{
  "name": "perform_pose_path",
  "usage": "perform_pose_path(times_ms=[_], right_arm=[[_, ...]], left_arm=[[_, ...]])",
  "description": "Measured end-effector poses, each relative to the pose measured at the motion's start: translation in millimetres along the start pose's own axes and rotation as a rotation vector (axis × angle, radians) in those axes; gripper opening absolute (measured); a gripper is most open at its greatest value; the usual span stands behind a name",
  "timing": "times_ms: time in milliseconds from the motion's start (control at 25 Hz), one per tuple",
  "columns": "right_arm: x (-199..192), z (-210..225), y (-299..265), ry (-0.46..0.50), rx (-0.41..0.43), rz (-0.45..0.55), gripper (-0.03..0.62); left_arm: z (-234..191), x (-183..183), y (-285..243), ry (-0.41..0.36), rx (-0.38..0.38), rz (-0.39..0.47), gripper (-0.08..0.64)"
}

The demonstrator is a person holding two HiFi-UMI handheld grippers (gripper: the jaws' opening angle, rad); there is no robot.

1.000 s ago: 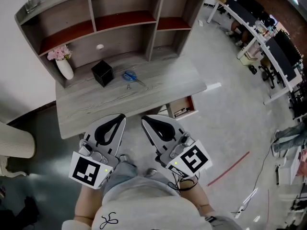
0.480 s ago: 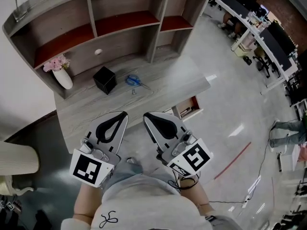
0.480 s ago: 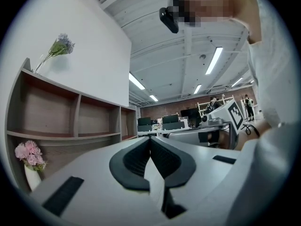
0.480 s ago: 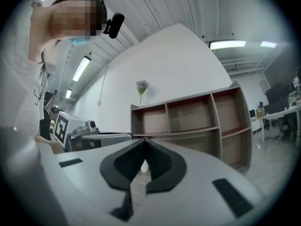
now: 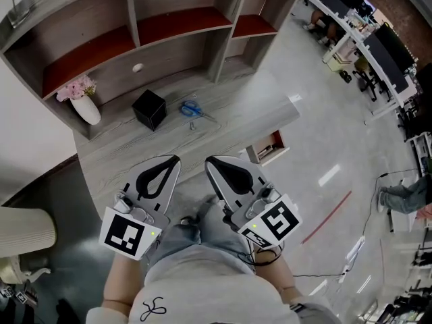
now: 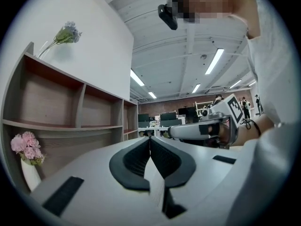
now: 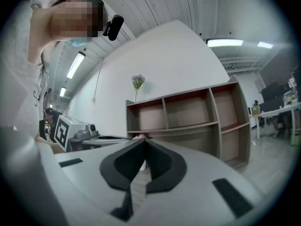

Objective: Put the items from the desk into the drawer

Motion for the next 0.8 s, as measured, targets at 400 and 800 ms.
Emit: perform_pose_path(times_ms=[400, 800], right_arm=[[3, 33, -35, 0.007, 0.002, 0.004, 0.008], [6, 82, -66, -0.015, 0.01, -0.006, 0.008]], left_arm=[[-31, -15, -25, 0.009, 0.006, -0.039, 0.012], [-65, -31, -67, 0.045, 0.052, -0.087, 0.012]])
Point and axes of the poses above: the fingertips, and each gripper's own axes: y backward along the fingers, z to its right, x out of its top, the point moved 3 cm from there along y, backward along the fingers, and after that the axes turned 8 degrees about -x, right-handed, at the moved point
